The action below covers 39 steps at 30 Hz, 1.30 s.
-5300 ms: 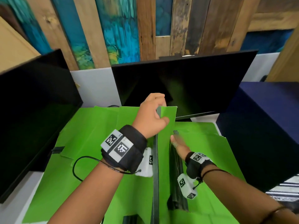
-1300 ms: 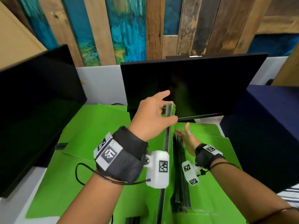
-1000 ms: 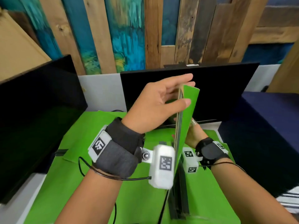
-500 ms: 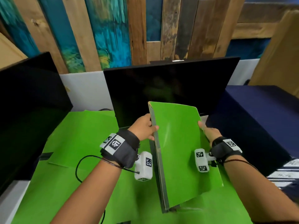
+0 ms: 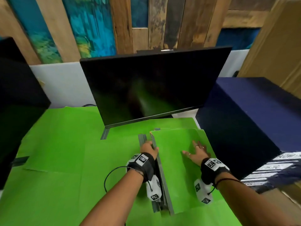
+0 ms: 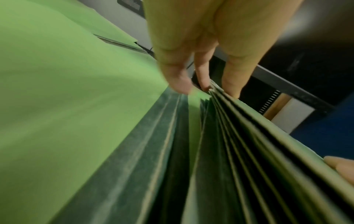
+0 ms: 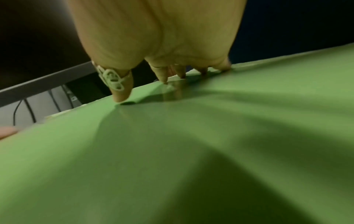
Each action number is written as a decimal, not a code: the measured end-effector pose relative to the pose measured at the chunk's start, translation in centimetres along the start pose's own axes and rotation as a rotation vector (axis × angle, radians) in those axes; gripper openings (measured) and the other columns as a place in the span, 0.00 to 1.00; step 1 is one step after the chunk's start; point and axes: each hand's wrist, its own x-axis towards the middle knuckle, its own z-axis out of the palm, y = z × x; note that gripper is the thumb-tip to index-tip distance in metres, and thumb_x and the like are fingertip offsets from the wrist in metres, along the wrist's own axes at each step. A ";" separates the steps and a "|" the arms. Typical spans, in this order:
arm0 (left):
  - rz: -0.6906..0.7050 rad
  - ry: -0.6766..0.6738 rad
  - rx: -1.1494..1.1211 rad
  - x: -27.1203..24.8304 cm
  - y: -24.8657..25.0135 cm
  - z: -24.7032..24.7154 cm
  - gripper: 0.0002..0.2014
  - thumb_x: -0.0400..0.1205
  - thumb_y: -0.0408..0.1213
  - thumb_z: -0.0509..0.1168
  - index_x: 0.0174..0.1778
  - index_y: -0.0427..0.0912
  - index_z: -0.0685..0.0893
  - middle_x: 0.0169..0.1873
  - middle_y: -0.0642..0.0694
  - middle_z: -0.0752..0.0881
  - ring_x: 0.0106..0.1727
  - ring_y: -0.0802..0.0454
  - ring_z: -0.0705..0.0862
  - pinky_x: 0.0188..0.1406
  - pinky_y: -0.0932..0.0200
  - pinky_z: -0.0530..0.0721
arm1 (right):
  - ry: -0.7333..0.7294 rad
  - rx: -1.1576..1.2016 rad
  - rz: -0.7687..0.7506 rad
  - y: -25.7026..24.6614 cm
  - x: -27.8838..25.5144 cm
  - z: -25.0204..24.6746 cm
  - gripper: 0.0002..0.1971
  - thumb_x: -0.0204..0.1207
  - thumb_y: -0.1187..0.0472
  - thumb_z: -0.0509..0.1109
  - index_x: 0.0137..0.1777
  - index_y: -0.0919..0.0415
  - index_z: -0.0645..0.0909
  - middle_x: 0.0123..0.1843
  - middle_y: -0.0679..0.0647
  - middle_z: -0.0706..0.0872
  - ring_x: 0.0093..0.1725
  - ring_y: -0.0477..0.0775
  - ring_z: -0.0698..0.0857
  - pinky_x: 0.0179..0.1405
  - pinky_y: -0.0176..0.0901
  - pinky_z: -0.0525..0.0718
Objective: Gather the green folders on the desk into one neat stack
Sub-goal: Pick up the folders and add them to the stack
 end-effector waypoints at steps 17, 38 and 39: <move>0.097 0.065 0.392 4.7 -1.0 -2.1 0.31 0.77 0.41 0.68 0.75 0.39 0.67 0.75 0.39 0.65 0.73 0.38 0.69 0.73 0.50 0.72 | 0.044 -0.215 -0.028 -3.0 -0.2 0.6 0.35 0.81 0.43 0.54 0.83 0.47 0.41 0.84 0.57 0.33 0.81 0.71 0.35 0.75 0.78 0.45; 0.149 -0.017 0.693 7.5 -2.7 -3.6 0.48 0.63 0.68 0.70 0.72 0.40 0.68 0.68 0.43 0.75 0.71 0.42 0.72 0.69 0.39 0.69 | -0.162 -0.738 -0.471 -10.2 -4.2 6.5 0.23 0.79 0.47 0.61 0.72 0.53 0.73 0.83 0.51 0.29 0.79 0.75 0.33 0.66 0.89 0.52; 0.135 -0.036 0.698 7.5 -2.6 -4.0 0.45 0.64 0.68 0.69 0.69 0.40 0.71 0.65 0.43 0.79 0.68 0.43 0.76 0.68 0.42 0.70 | -0.165 -0.739 -0.479 -10.0 -4.2 6.6 0.23 0.79 0.47 0.61 0.72 0.53 0.73 0.83 0.52 0.29 0.79 0.75 0.32 0.66 0.89 0.51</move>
